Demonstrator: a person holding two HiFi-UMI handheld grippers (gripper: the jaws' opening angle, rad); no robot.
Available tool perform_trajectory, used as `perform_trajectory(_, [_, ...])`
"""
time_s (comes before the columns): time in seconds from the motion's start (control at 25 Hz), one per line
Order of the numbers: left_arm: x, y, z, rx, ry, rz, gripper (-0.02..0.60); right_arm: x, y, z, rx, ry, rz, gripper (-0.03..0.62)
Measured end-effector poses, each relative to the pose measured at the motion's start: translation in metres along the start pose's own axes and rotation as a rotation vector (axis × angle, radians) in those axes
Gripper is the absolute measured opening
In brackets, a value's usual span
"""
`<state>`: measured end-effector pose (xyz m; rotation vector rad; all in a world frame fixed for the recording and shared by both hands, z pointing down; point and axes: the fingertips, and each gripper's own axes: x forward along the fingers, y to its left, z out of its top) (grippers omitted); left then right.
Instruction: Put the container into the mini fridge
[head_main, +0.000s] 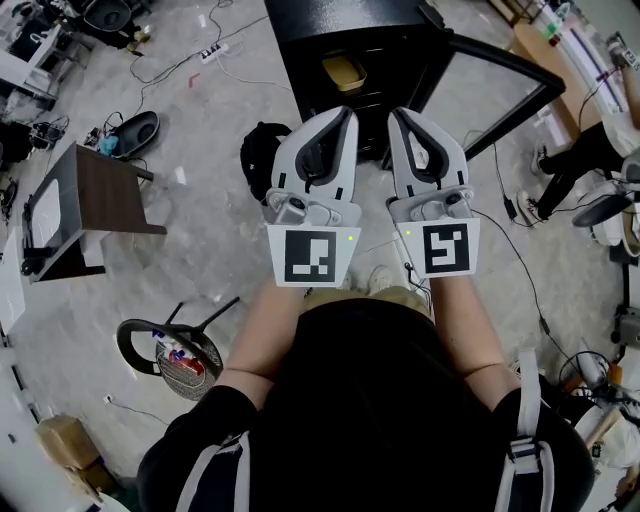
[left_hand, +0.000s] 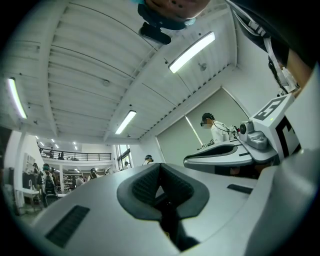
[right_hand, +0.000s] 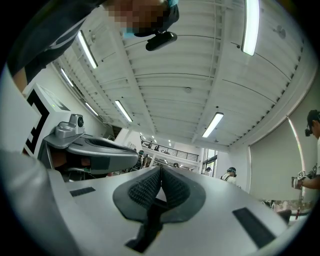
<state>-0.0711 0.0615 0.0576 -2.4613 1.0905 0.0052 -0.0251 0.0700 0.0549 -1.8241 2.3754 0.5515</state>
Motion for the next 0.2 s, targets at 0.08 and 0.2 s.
perform_trajectory(0.08, [-0.0032, 0.0021, 0.0001, 0.0, 0.001, -0.003, 0.023, 0.0003, 0.0032, 0.0021, -0.002, -0.003, -0.004, 0.035])
perform_trajectory(0.2, [-0.009, 0.0054, -0.0008, -0.005, 0.0, -0.005, 0.023, -0.0002, 0.0084, 0.0041, -0.002, -0.007, -0.011, 0.035])
